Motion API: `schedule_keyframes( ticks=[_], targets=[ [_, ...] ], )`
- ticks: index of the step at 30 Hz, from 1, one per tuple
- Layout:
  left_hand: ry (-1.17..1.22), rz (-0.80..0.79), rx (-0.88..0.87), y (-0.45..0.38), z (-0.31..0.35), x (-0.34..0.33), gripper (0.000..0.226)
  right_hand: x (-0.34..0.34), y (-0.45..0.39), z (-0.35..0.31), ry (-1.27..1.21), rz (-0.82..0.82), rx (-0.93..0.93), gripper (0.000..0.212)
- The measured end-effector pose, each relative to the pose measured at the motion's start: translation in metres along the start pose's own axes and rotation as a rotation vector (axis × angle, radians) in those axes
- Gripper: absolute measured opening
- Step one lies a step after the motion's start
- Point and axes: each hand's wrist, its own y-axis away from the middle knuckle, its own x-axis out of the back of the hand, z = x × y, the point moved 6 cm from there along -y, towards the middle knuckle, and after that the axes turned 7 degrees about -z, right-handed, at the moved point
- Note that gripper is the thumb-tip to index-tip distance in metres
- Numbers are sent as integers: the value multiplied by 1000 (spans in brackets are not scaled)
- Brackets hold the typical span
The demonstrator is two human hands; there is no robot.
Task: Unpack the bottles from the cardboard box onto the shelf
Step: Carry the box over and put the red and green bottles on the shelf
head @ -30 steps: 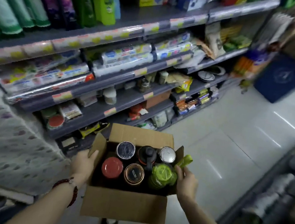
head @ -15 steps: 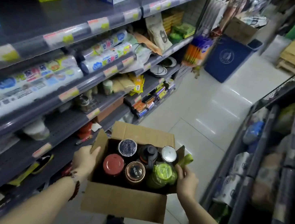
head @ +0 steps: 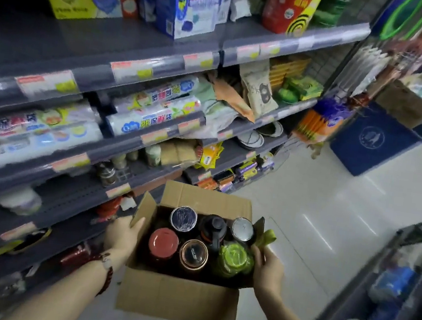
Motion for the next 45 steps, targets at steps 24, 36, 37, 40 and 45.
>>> schedule_keyframes(
  ticks=[24,36,37,40,45],
  targets=[
    [686,757,760,251,-139,9,30,-171,9,-150,415,-799,769,23],
    [832,1117,1150,370,-175,-33,29,-298,150,-193,716,-1271,1197,30],
    [848,1145,1190,379,-178,-38,28,-306,166,-194,712,-1304,1240,30],
    [877,1204,1306,407,-189,-53,29,-333,205,-183,741,-1362,1313,38],
    [951,1255,1336,441,-219,-71,27,-367,260,-150,783,-1425,1352,41]
  ],
)
